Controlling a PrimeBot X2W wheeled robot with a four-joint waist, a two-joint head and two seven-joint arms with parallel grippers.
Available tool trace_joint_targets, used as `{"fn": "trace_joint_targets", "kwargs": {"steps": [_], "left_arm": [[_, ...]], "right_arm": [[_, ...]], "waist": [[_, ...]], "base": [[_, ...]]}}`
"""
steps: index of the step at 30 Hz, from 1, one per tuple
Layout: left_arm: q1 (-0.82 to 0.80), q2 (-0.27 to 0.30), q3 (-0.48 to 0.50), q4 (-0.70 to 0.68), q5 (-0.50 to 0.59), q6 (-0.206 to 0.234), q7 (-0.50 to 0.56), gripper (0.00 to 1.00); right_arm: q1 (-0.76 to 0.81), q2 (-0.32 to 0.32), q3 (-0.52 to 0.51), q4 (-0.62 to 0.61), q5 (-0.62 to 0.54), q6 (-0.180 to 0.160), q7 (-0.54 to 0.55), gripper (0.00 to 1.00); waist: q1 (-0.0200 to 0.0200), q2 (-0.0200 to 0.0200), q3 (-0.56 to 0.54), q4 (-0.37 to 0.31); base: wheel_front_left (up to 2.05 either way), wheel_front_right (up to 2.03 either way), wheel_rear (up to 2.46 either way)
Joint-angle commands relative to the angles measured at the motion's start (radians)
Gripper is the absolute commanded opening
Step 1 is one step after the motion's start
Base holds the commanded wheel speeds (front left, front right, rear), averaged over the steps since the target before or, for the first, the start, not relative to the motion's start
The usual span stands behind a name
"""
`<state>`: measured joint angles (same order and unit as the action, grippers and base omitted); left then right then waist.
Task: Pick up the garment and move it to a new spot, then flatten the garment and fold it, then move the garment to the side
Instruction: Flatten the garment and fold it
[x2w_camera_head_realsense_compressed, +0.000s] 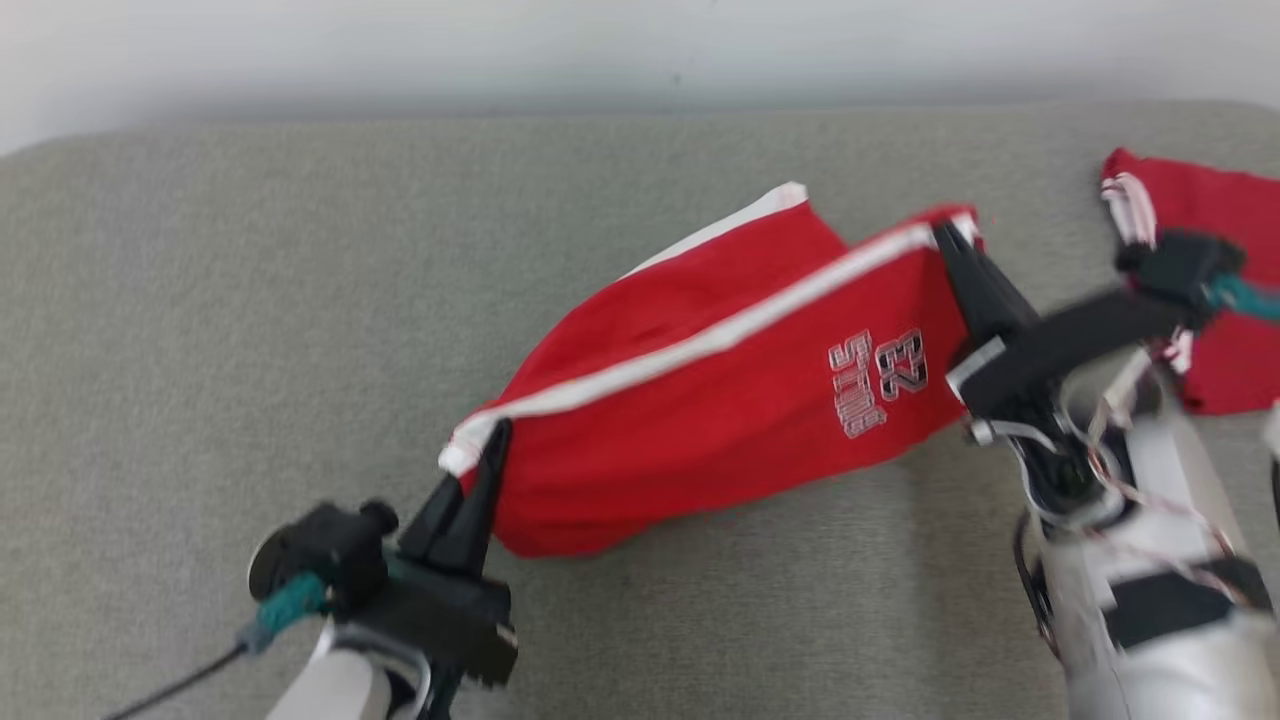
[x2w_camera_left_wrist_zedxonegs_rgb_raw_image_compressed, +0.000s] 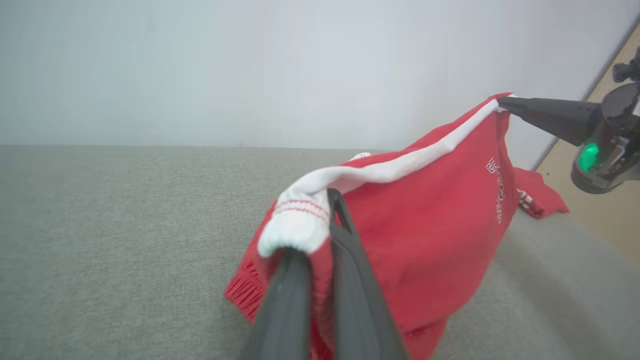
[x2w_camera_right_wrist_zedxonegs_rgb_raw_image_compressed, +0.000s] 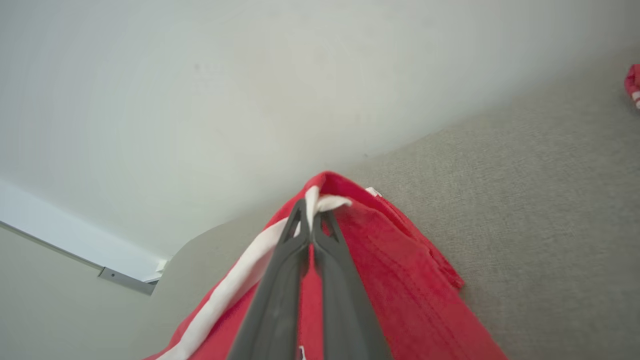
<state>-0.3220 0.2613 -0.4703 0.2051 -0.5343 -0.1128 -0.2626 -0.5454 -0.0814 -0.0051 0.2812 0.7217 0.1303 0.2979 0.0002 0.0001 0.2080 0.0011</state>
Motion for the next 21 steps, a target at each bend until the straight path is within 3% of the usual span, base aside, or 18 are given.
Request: {"fn": "trace_joint_targets", "kwargs": {"steps": [1,10,19,20,21], "left_arm": [[-0.050,-0.022,0.015,0.046,0.006,-0.002,-0.003,0.00],[-0.252,-0.116,0.014,0.253,0.025,-0.019,-0.003,0.00],[-0.342,-0.151,-0.035,0.333,0.026,-0.018,-0.003,0.00],[-0.349,-0.151,-0.039,0.344,0.030,-0.018,-0.003,0.00],[-0.354,-0.151,-0.042,0.351,0.030,-0.017,-0.003,0.00]], "right_arm": [[-0.080,0.008,0.012,0.077,-0.036,0.000,-0.019,0.00],[-0.416,0.020,0.034,0.525,-0.190,0.000,-0.162,0.00],[-0.589,0.001,0.045,0.810,-0.301,0.000,-0.269,0.00],[-0.603,0.002,0.048,0.832,-0.308,0.000,-0.282,0.32],[-0.611,0.003,0.047,0.850,-0.308,0.000,-0.298,1.00]], "waist": [[-0.0002,-0.0001,0.058,0.050],[-0.0002,-0.0001,0.142,0.114],[-0.0002,-0.0001,0.180,0.137],[-0.0002,-0.0001,0.180,0.137],[-0.0002,-0.0001,0.178,0.136]], "base": [[0.00,0.00,0.00],[0.00,0.00,0.00],[0.00,0.00,0.00],[0.00,0.00,0.00],[0.00,0.00,0.00]]}}
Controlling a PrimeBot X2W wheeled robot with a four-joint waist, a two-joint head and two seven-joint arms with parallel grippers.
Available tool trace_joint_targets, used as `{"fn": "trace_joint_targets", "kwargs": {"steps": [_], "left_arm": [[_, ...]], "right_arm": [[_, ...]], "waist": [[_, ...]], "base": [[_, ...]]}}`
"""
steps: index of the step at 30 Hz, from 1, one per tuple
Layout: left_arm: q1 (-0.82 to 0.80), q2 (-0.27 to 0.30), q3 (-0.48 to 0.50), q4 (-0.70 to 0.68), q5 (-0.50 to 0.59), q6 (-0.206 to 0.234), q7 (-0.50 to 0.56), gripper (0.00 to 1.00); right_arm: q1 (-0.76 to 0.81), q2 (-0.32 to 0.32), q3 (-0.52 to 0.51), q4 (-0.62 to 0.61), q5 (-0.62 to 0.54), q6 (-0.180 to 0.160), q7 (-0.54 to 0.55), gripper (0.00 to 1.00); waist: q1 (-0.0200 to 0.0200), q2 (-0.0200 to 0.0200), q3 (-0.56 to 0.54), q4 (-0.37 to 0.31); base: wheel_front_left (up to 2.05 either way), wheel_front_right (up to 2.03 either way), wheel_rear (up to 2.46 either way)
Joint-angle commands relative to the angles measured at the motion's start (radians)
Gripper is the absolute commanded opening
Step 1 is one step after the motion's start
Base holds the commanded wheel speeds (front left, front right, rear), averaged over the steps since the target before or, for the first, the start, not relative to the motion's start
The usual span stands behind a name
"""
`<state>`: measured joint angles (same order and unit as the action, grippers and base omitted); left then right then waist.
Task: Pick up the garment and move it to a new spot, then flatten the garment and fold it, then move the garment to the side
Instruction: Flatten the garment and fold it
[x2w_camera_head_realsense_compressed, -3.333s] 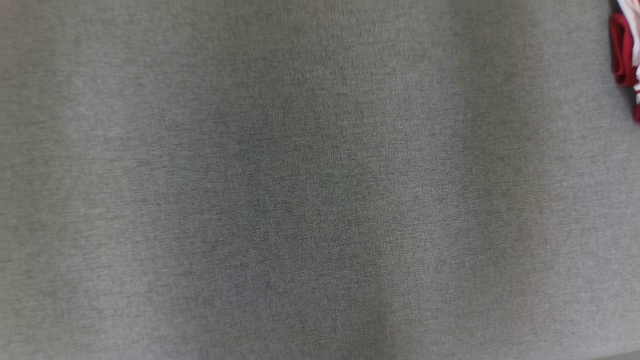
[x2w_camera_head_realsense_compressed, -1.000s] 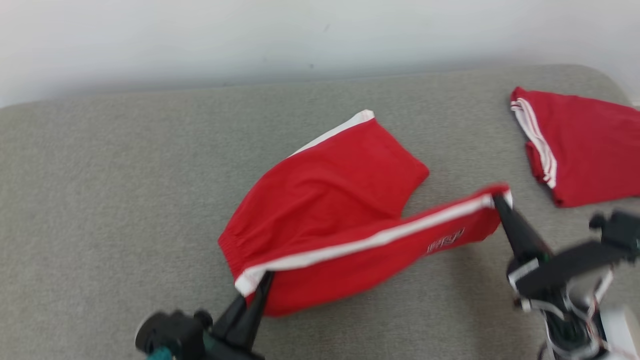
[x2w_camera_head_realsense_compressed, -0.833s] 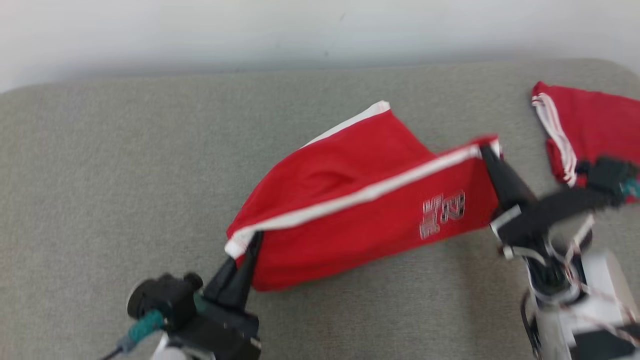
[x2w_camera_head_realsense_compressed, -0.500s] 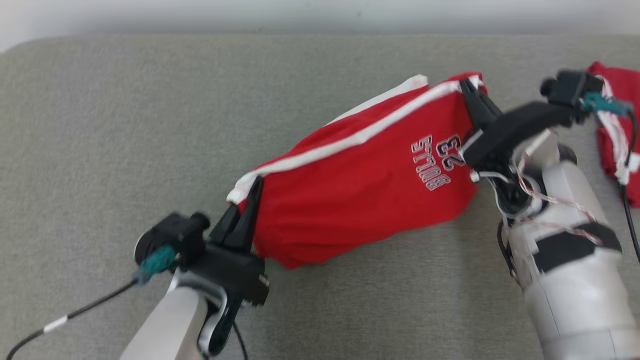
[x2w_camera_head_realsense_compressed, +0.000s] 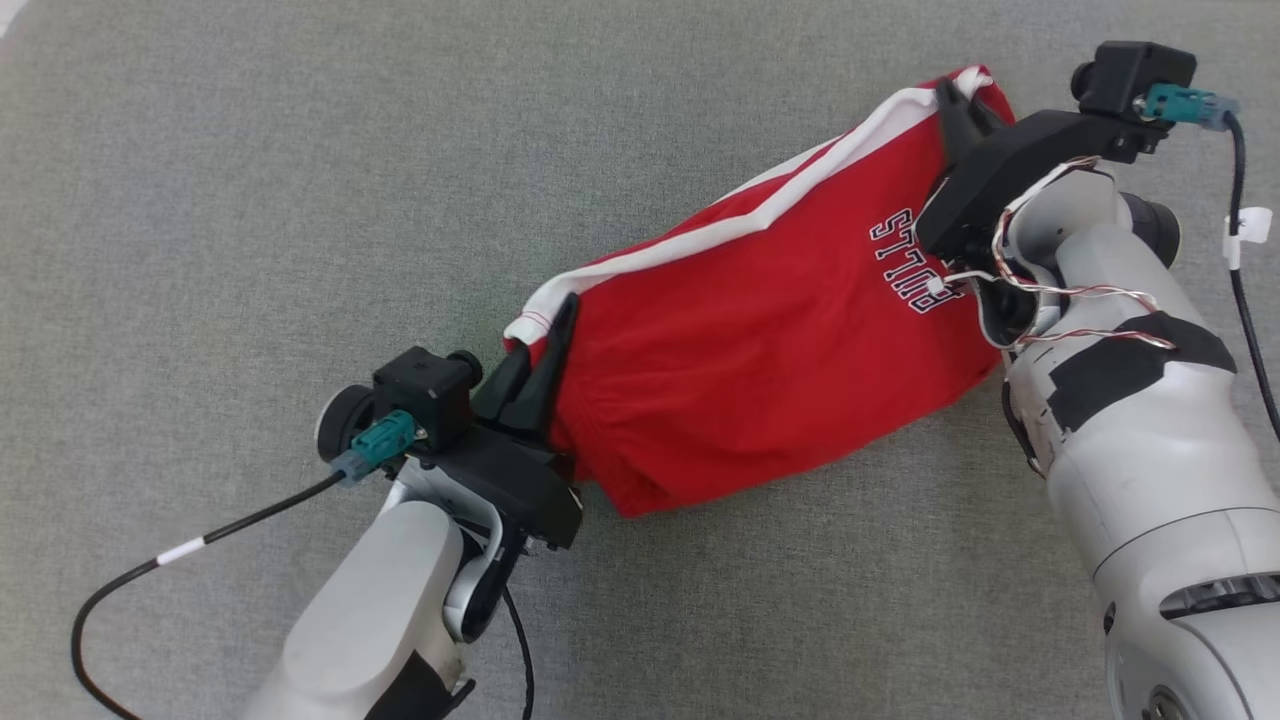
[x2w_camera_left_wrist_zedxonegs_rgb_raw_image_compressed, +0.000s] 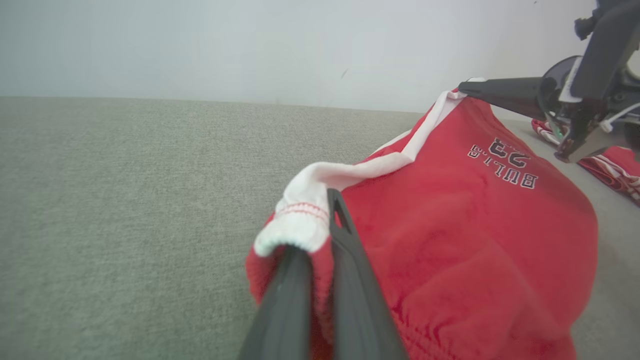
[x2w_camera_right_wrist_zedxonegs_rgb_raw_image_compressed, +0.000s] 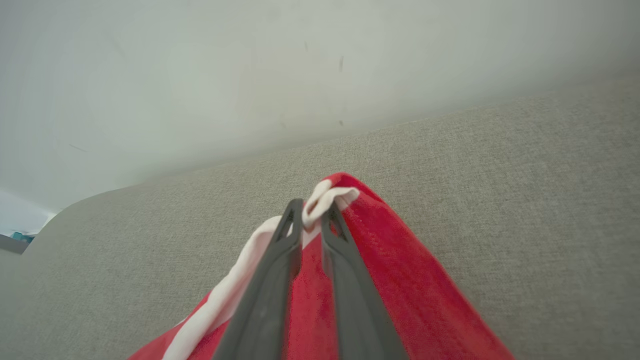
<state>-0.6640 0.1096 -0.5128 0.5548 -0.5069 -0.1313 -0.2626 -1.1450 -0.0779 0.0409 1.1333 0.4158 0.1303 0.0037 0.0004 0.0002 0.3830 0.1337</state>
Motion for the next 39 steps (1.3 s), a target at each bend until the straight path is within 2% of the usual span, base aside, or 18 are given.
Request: {"fn": "trace_joint_targets", "kwargs": {"steps": [1,2,3,6,8,15,16,23,25,29,37,38,39], "left_arm": [[-0.014,0.001,0.007,0.003,0.004,0.002,-0.003,0.25],[-0.011,0.001,0.014,0.004,0.006,0.002,-0.003,0.97],[-0.002,0.002,0.019,0.003,0.012,0.002,-0.003,1.00],[0.055,0.014,0.048,-0.019,0.023,0.002,-0.003,1.00],[0.097,0.017,0.088,-0.060,0.038,0.002,-0.003,1.00],[0.323,0.018,0.230,-0.220,0.130,0.009,-0.003,1.00],[0.382,0.010,0.284,-0.282,0.158,0.018,-0.003,1.00],[0.529,-0.028,0.476,-0.499,0.266,0.050,-0.003,1.00],[0.563,-0.040,0.510,-0.536,0.289,0.047,-0.003,1.00],[0.595,-0.053,0.537,-0.567,0.313,0.036,-0.003,1.00],[0.598,-0.060,0.526,-0.569,0.299,0.027,-0.003,1.00],[0.597,-0.060,0.522,-0.568,0.298,0.027,-0.003,1.00],[0.596,-0.059,0.519,-0.567,0.296,0.029,-0.003,1.00]], "right_arm": [[-0.014,0.002,0.008,0.013,-0.004,0.000,-0.016,1.00],[-0.017,0.005,0.020,0.022,-0.006,0.000,-0.026,1.00],[-0.016,0.009,0.038,0.024,-0.003,0.000,-0.034,1.00],[0.016,0.012,0.100,0.011,0.016,0.000,-0.055,1.00],[0.047,-0.007,0.145,-0.006,0.034,0.000,-0.068,1.00],[0.161,-0.118,0.281,-0.044,0.107,0.000,-0.072,1.00],[0.186,-0.152,0.301,-0.039,0.125,0.000,-0.073,1.00],[0.226,-0.208,0.339,0.006,0.171,0.000,-0.069,1.00],[0.228,-0.212,0.344,0.022,0.180,0.000,-0.072,1.00],[0.223,-0.214,0.345,0.063,0.195,0.000,-0.079,1.00],[0.233,-0.184,0.339,0.107,0.240,0.000,-0.047,1.00],[0.237,-0.176,0.346,0.108,0.244,0.000,-0.034,0.90],[0.239,-0.174,0.353,0.109,0.247,0.000,-0.025,0.40]], "waist": [[-0.0004,-0.0002,-0.002,-0.001],[-0.0004,-0.0002,-0.006,-0.003],[-0.0004,-0.0002,-0.014,-0.006],[-0.0004,-0.0002,-0.045,-0.018],[-0.0004,-0.0002,-0.067,-0.024],[-0.0004,-0.0002,-0.130,-0.026],[-0.0004,-0.0002,-0.139,-0.020],[-0.0004,-0.0002,-0.143,0.001],[-0.0004,-0.0002,-0.136,0.007],[-0.0004,-0.0002,-0.123,0.018],[-0.0004,-0.0002,-0.111,0.034],[-0.0004,-0.0002,-0.111,0.035],[-0.0004,-0.0002,-0.111,0.036]], "base": [[0.00,0.00,0.00],[0.00,0.00,0.00],[0.00,0.00,0.00],[0.00,0.00,0.00],[0.00,0.00,0.00],[0.00,0.00,0.00],[0.00,0.00,0.00],[0.00,0.00,0.00],[0.00,0.00,0.00],[0.00,0.00,0.00],[0.00,0.00,0.00],[0.00,0.00,0.00],[0.00,0.00,0.00]]}}
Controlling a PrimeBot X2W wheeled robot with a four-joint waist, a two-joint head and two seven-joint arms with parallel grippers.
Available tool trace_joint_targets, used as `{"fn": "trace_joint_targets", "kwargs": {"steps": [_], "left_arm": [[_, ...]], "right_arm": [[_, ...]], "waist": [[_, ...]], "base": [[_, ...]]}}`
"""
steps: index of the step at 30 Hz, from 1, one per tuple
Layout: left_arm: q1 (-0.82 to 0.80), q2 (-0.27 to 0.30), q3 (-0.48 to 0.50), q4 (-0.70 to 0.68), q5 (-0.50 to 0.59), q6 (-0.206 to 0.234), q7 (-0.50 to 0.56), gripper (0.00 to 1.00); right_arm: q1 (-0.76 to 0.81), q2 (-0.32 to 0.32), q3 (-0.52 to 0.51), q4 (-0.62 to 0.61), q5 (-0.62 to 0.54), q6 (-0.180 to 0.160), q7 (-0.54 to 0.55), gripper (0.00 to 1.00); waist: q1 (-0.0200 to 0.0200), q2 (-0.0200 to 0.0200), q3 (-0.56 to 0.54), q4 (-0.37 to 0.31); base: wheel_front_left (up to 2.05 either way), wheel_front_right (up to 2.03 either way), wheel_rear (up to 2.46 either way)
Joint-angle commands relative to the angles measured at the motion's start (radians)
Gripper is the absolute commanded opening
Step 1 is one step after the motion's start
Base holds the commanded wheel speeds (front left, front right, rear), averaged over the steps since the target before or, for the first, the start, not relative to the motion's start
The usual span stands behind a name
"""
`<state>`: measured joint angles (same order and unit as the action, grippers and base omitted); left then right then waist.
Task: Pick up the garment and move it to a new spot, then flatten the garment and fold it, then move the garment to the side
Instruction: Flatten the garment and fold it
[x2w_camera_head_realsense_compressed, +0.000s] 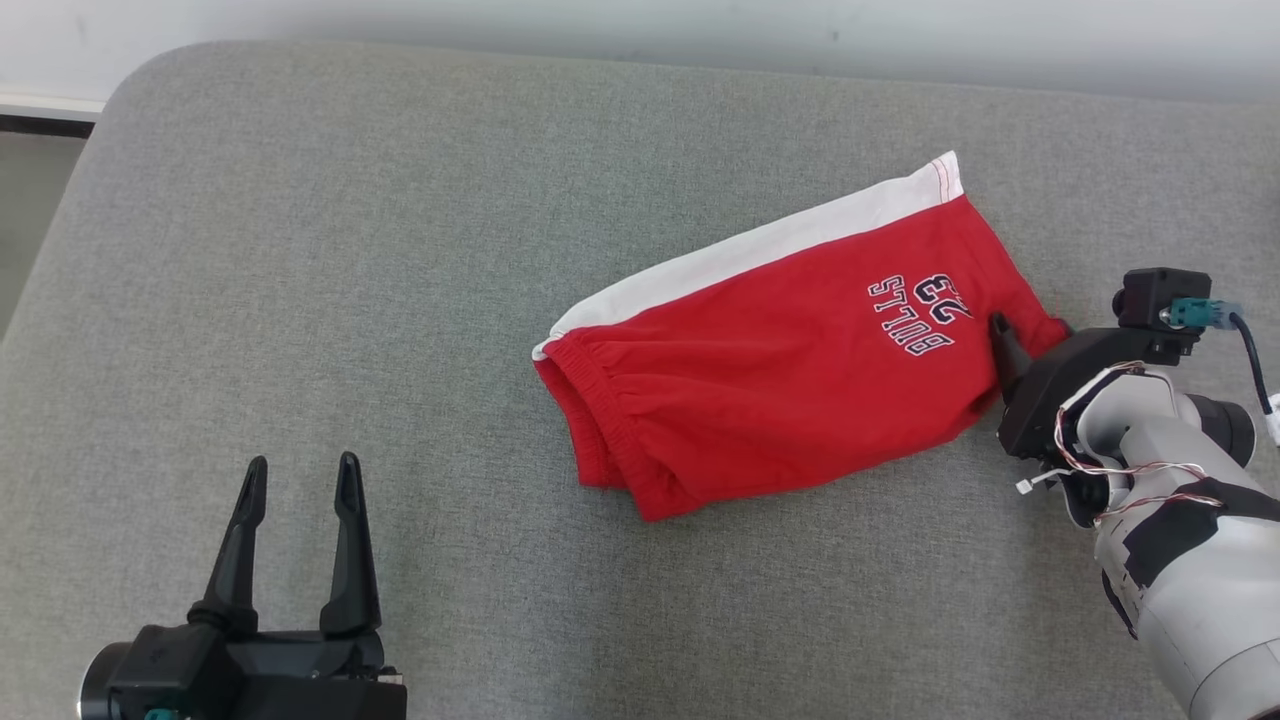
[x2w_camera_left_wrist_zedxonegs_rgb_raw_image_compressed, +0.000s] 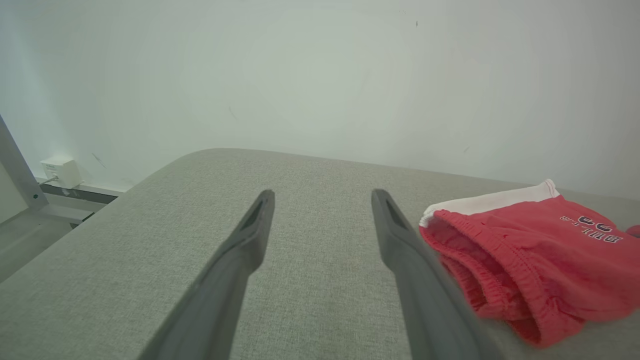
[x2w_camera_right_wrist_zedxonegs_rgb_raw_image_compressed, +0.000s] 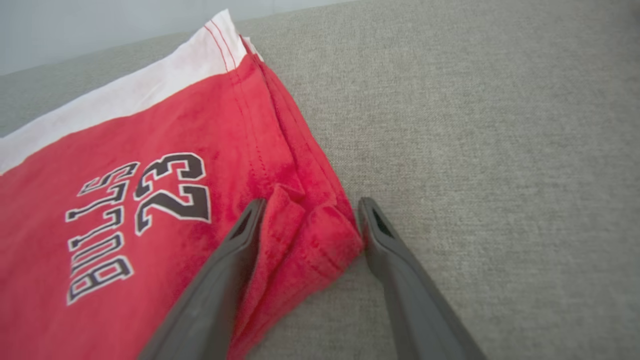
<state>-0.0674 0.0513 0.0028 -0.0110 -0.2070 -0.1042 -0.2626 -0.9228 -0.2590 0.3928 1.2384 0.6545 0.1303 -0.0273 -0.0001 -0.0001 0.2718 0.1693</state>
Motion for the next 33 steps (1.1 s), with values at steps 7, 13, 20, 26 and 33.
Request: {"fn": "trace_joint_targets", "kwargs": {"steps": [7,13,20,26,33], "left_arm": [[0.020,-0.001,0.002,0.021,0.003,0.003,-0.003,1.00],[0.074,-0.001,0.014,0.040,0.012,-0.009,-0.003,1.00],[0.123,-0.001,0.032,0.035,0.018,-0.009,-0.003,1.00],[0.132,-0.001,0.036,0.027,0.015,-0.006,-0.003,1.00],[0.156,-0.001,0.035,0.033,0.018,-0.007,-0.003,1.00]], "right_arm": [[0.051,0.003,-0.012,-0.018,0.077,0.000,-0.006,0.00],[0.156,-0.048,0.020,-0.120,0.146,0.000,-0.023,0.00],[0.291,-0.162,0.050,-0.226,0.230,0.000,-0.012,0.00],[0.325,-0.186,0.086,-0.326,0.265,0.000,-0.050,0.00],[0.339,-0.164,0.197,-0.494,0.254,0.000,-0.126,0.00]], "waist": [[0.0001,0.0001,-0.046,-0.023],[0.0001,0.0001,-0.120,-0.078],[0.0001,0.0001,-0.172,-0.137],[0.0001,0.0001,-0.181,-0.162],[0.0001,0.0001,-0.233,-0.173]], "base": [[0.00,0.00,0.00],[0.00,0.00,0.00],[0.00,0.00,0.00],[0.00,0.00,0.00],[0.00,0.00,0.00]]}}
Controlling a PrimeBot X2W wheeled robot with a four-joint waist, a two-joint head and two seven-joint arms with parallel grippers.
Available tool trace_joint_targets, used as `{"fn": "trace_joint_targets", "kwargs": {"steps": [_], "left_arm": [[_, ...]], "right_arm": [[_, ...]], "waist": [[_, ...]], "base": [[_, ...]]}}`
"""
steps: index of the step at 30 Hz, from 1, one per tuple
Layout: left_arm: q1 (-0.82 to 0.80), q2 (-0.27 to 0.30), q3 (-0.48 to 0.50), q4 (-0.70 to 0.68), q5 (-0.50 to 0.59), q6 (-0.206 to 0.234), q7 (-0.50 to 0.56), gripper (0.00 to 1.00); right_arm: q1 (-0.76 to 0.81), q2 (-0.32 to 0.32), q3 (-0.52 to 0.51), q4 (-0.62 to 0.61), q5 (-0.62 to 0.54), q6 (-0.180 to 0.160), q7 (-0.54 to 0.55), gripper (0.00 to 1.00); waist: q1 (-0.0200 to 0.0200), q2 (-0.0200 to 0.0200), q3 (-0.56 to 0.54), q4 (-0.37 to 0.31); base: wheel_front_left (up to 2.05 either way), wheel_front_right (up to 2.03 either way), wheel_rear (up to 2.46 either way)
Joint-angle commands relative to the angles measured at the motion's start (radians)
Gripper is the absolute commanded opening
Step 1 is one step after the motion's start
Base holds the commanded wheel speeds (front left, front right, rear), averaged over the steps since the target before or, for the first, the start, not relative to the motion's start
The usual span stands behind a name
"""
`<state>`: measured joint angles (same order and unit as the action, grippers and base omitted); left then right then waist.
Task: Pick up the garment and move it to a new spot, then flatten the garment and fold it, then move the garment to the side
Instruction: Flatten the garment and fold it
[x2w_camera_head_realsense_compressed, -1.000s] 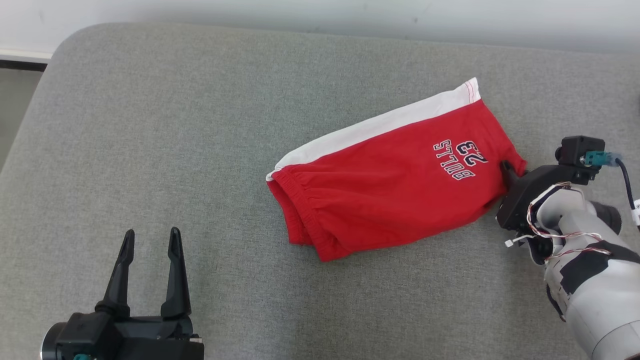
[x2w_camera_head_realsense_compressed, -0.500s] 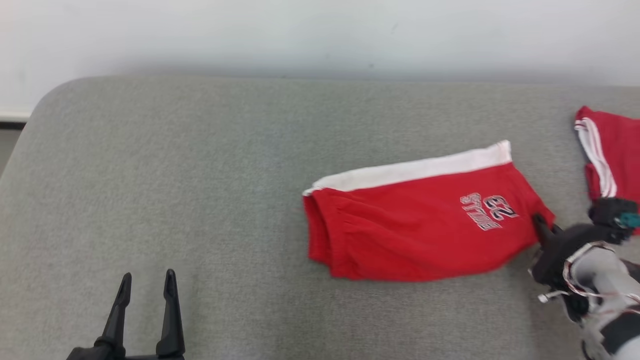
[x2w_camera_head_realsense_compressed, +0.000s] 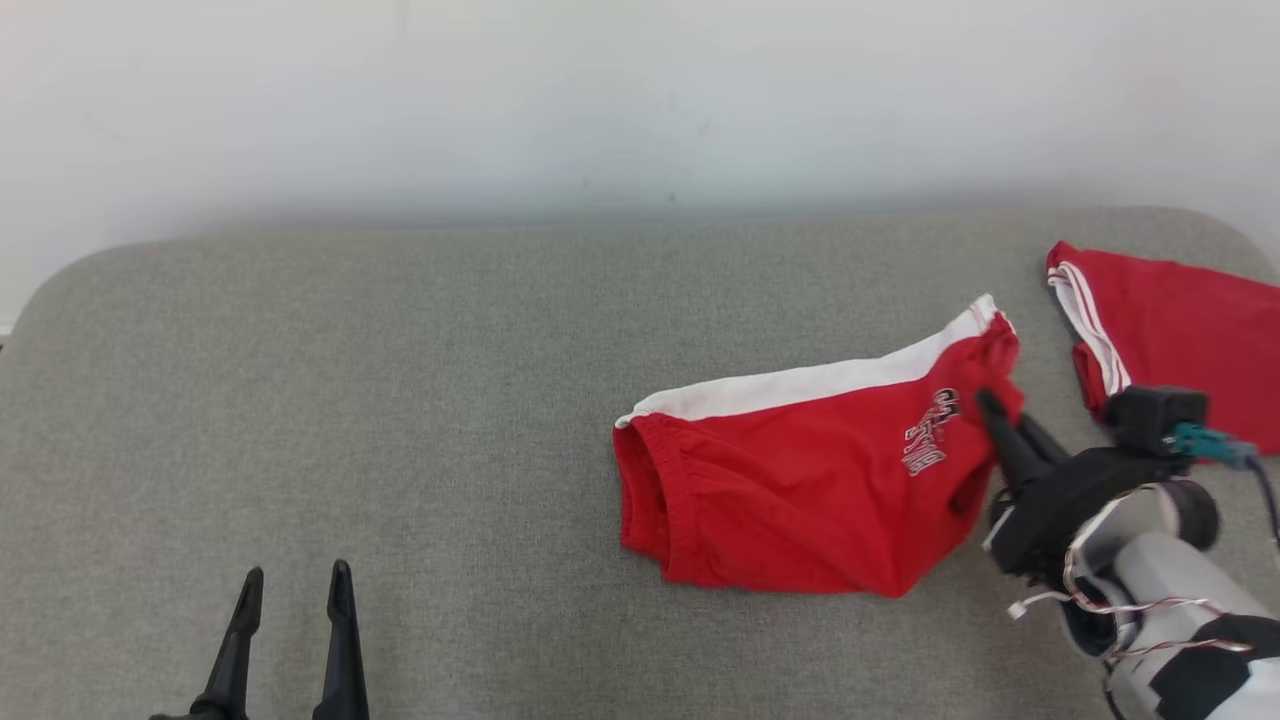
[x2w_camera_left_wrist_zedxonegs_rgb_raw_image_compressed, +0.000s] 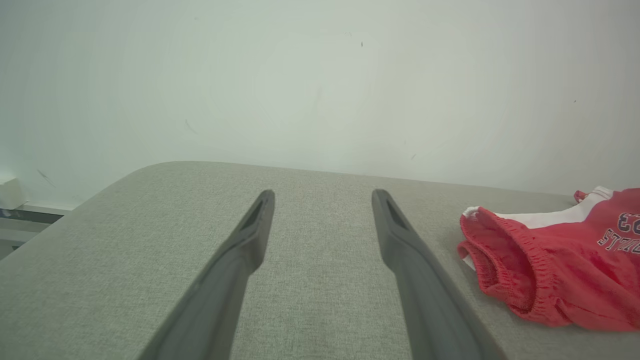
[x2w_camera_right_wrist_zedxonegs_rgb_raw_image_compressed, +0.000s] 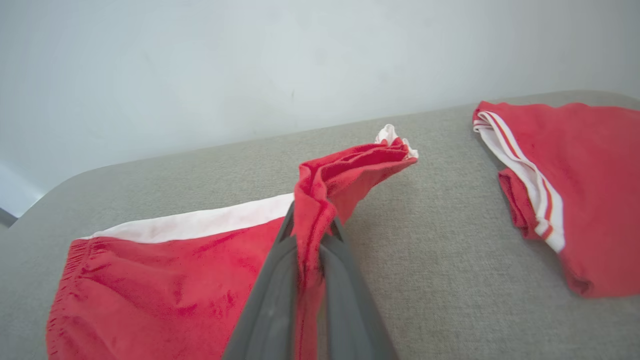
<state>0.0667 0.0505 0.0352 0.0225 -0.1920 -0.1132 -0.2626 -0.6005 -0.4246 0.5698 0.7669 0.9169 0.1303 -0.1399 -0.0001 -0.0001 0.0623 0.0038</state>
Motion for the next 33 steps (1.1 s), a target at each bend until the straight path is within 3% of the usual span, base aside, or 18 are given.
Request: {"fn": "trace_joint_targets", "kwargs": {"steps": [1,5,13,24,26,27,28,33], "left_arm": [[0.023,0.000,0.003,-0.001,0.003,0.001,-0.003,1.00],[0.022,0.000,-0.003,-0.003,0.002,0.000,-0.003,1.00],[0.012,0.000,-0.022,-0.003,-0.010,0.002,-0.003,1.00],[0.001,0.000,-0.028,0.021,-0.019,-0.001,-0.003,1.00],[0.000,0.000,-0.030,0.023,-0.018,0.000,-0.003,1.00],[0.000,0.000,-0.029,0.023,-0.019,0.002,-0.003,1.00],[0.000,0.000,-0.030,0.023,-0.020,0.003,-0.003,1.00],[0.003,0.000,-0.030,0.022,-0.013,0.003,-0.003,1.00]], "right_arm": [[0.015,0.002,0.042,-0.050,-0.022,0.000,-0.022,0.00],[0.030,0.029,0.128,-0.138,-0.042,0.000,-0.036,0.00],[0.058,0.086,0.272,-0.203,-0.104,0.000,-0.038,0.00],[0.104,0.213,0.341,-0.071,-0.128,0.000,-0.104,0.00],[0.105,0.227,0.334,-0.056,-0.122,0.000,-0.116,0.49],[0.104,0.230,0.330,-0.049,-0.125,0.000,-0.120,0.90],[0.104,0.232,0.326,-0.045,-0.128,0.000,-0.122,1.00],[0.123,0.212,0.205,-0.114,-0.146,0.000,-0.125,1.00]], "waist": [[0.0001,0.0001,-0.028,-0.007],[0.0001,0.0001,-0.038,0.001],[0.0001,0.0001,-0.034,0.047],[0.0001,0.0001,-0.032,0.092],[0.0001,0.0001,-0.035,0.089],[0.0001,0.0001,-0.037,0.084],[0.0001,0.0001,-0.038,0.081],[0.0001,0.0001,-0.047,0.059]], "base": [[0.00,0.00,0.00],[0.00,0.00,0.00],[0.00,0.00,0.00],[0.00,0.00,0.00],[0.00,0.00,0.00],[0.00,0.00,0.00],[0.00,0.00,0.00],[0.00,0.00,0.00]]}}
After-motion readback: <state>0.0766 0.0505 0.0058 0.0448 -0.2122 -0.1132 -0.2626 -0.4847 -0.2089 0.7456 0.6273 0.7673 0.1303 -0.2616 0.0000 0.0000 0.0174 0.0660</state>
